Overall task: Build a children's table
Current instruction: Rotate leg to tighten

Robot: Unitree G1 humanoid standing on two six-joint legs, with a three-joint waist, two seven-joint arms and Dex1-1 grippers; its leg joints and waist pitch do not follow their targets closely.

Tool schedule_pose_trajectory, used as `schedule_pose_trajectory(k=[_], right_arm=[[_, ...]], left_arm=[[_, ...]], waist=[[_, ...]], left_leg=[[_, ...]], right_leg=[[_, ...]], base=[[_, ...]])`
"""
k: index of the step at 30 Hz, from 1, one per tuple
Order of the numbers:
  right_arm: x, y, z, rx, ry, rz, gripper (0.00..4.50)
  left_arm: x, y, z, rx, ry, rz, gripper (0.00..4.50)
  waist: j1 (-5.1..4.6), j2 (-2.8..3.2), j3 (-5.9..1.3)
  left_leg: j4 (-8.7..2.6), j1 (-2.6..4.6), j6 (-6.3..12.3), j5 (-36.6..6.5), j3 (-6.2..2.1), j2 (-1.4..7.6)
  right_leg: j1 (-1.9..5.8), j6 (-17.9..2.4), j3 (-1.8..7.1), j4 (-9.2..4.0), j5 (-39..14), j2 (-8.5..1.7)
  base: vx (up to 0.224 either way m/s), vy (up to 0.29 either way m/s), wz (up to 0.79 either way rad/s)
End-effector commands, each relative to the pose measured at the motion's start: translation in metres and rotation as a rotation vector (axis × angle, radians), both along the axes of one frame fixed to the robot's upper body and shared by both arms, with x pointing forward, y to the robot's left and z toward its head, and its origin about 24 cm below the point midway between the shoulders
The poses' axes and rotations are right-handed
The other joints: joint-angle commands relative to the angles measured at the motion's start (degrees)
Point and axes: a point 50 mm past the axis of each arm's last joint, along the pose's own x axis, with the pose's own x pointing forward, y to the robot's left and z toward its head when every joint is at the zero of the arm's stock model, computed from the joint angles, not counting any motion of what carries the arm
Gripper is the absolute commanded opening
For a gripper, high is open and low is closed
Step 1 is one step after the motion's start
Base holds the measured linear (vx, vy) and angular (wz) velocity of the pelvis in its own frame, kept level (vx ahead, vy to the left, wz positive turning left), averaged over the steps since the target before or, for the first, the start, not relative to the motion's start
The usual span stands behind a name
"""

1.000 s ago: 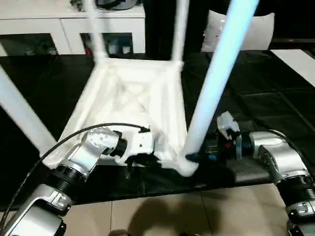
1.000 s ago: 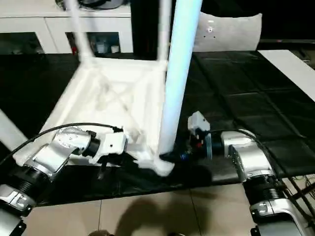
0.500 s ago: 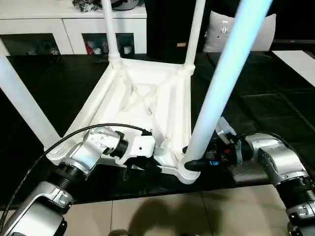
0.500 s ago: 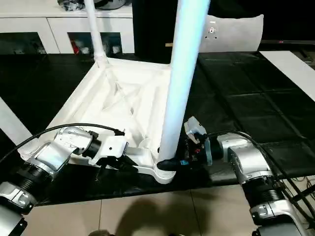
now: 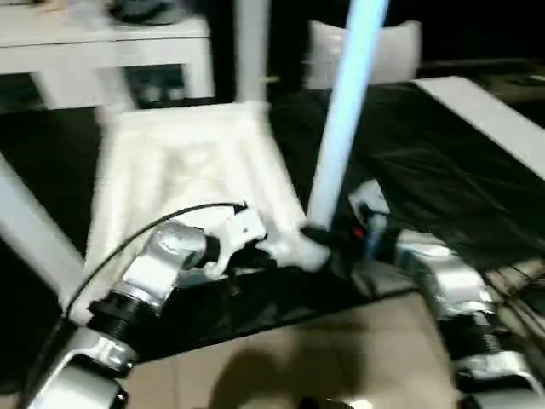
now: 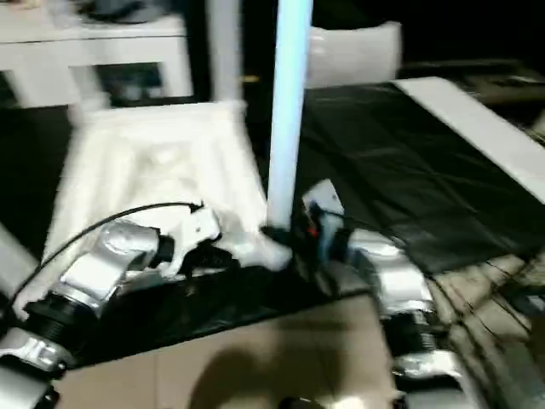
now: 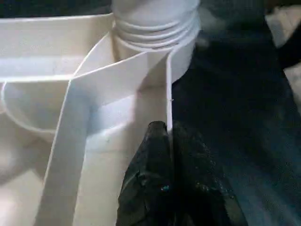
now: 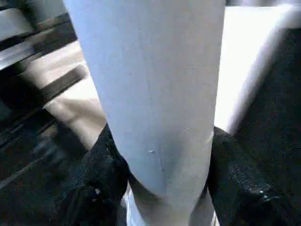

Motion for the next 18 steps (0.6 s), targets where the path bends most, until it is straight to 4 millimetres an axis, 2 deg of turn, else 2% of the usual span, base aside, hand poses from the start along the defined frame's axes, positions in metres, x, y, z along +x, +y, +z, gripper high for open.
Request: schedule_pose_trajectory(k=[1,2,3,4,5,6,7,8,9,10,11,12,13,14,15,16,18], right_arm=[[0.004,0.018,-0.002,-0.005,0.021,-0.023,2.04],[0.008,0.026,-0.008,-0.036,0.050,-0.109,2.04],[0.008,0.026,-0.008,-0.036,0.050,-0.109,2.04],[0.009,0.028,-0.010,-0.050,0.054,-0.149,2.04],[0.013,0.031,-0.012,-0.073,0.034,-0.214,2.04],[0.014,0.032,-0.011,-0.071,0.026,-0.240,2.04],[0.015,0.032,-0.011,-0.067,0.022,-0.256,2.56],[0.017,0.031,-0.009,-0.048,0.010,-0.274,2.56],[0.018,0.028,-0.006,-0.029,0.001,-0.277,2.69],[0.019,0.027,-0.006,-0.025,-0.002,-0.277,2.75],[0.018,0.024,-0.004,-0.008,-0.011,-0.260,2.86],[0.017,0.021,-0.001,0.007,-0.029,-0.234,2.98],[0.016,0.018,0.001,0.013,-0.044,-0.218,3.06],[0.016,0.014,0.003,0.017,-0.058,-0.198,3.12],[0.013,0.006,0.005,0.019,-0.079,-0.152,3.20],[0.013,0.006,0.005,0.019,-0.079,-0.152,3.31],[0.011,-0.001,0.007,0.015,-0.098,-0.111,3.42]], left_arm=[[-0.003,-0.031,0.016,-0.085,-0.052,-0.074,0.00],[0.004,-0.039,0.019,-0.087,-0.086,0.022,0.00],[0.004,-0.039,0.019,-0.087,-0.086,0.022,0.00],[0.007,-0.043,0.020,-0.093,-0.099,0.066,0.00],[0.012,-0.049,0.023,-0.095,-0.122,0.123,0.00],[0.014,-0.052,0.024,-0.093,-0.133,0.143,0.00],[0.015,-0.054,0.024,-0.089,-0.140,0.154,0.00],[0.016,-0.056,0.026,-0.080,-0.158,0.172,0.00],[0.017,-0.056,0.027,-0.076,-0.166,0.178,0.00],[0.017,-0.056,0.027,-0.076,-0.167,0.179,0.00],[0.018,-0.053,0.027,-0.063,-0.174,0.180,0.00],[0.019,-0.048,0.026,-0.047,-0.183,0.178,0.00],[0.020,-0.046,0.026,-0.036,-0.190,0.178,0.00],[0.021,-0.042,0.025,-0.026,-0.196,0.176,0.00],[0.023,-0.036,0.024,-0.009,-0.204,0.171,0.00],[0.023,-0.036,0.024,-0.009,-0.204,0.171,0.00],[0.024,-0.032,0.023,0.004,-0.206,0.167,0.00]], waist=[[-0.20,1.05,-2.97],[-0.05,1.16,-2.92],[-0.32,0.02,-2.40],[-0.45,-1.54,-2.37],[-0.59,-1.30,-1.73],[-2.53,-0.41,-1.93],[-2.67,1.21,-2.43],[-0.91,2.64,-2.84],[-1.47,0.59,-2.81],[-0.09,-1.53,-3.17],[0.71,-1.63,-2.83],[1.13,-1.95,-3.60],[2.28,-1.15,-4.73],[2.35,-0.87,-4.89],[2.19,-0.77,-4.95],[2.51,-0.92,-5.04],[2.90,-0.99,-4.88]], left_leg=[[-5.89,-0.59,1.43,-28.37,-1.35,2.29],[-7.89,-0.27,0.68,-34.53,-2.18,4.30],[-7.52,0.89,-0.56,-36.47,-1.20,3.04],[-2.15,3.99,-0.56,-29.18,1.04,-2.29],[-0.21,5.00,0.17,-25.70,1.52,-3.41],[0.88,4.17,1.28,-24.68,1.59,-2.93],[-0.67,2.95,1.40,-26.07,0.43,-0.95],[-7.17,-2.17,2.11,-32.42,-3.58,4.68],[-7.25,1.84,1.22,-35.20,-2.35,2.92],[-3.03,2.34,-0.43,-25.64,-0.03,-2.71],[-2.22,1.79,0.65,-20.63,0.50,-3.37],[-2.57,-1.32,2.56,-11.96,0.21,-2.84],[-3.11,-1.52,3.49,-4.84,0.01,-1.94],[-3.02,-1.41,4.23,-1.46,-0.02,-1.48],[-2.49,-1.59,6.04,3.19,0.13,-1.33],[-2.26,-1.74,7.94,4.66,0.37,-1.45],[-2.22,-1.73,9.67,3.45,0.65,-1.45]], right_leg=[[4.47,2.10,1.71,-3.14,-32.14,-3.02],[5.26,0.28,3.79,0.70,-24.77,-3.09],[3.46,-1.52,4.90,-0.42,-25.46,-3.28],[-0.28,2.21,2.24,-6.20,-43.40,-3.68],[-1.33,3.96,0.37,-8.17,-49.72,-4.30],[0.08,8.87,-4.37,-10.53,-51.91,-3.14],[3.24,9.18,-5.11,-9.12,-45.91,-3.31],[7.80,2.87,3.29,5.67,-19.49,-3.82],[3.54,-1.19,5.79,3.23,-13.97,-3.40],[1.74,-1.01,5.09,-2.13,-34.26,-4.64],[1.52,-1.03,5.72,-2.61,-39.58,-5.16],[3.61,0.29,5.99,-1.50,-40.11,-5.17],[3.58,-1.54,6.69,-0.30,-29.36,-4.73],[3.09,-4.02,6.85,0.66,-21.86,-4.14],[2.71,-8.37,6.80,2.08,-9.91,-3.08],[2.89,-10.98,6.74,2.60,-4.45,-2.99],[2.81,-12.65,6.69,2.48,-4.29,-3.08]], base=[[0.000,0.000,0.00],[0.000,0.000,0.00],[0.000,0.000,0.00],[0.000,0.000,0.00],[0.000,0.000,0.00],[0.025,0.045,-0.26],[0.025,0.045,-0.26],[0.111,0.095,-0.29],[0.111,0.027,-0.03],[0.111,0.027,-0.03],[0.097,0.001,0.04],[0.054,-0.014,-0.06],[0.054,-0.014,-0.06],[0.000,0.000,0.00],[0.000,0.000,0.00],[0.000,0.000,0.00],[0.000,0.000,0.00]])
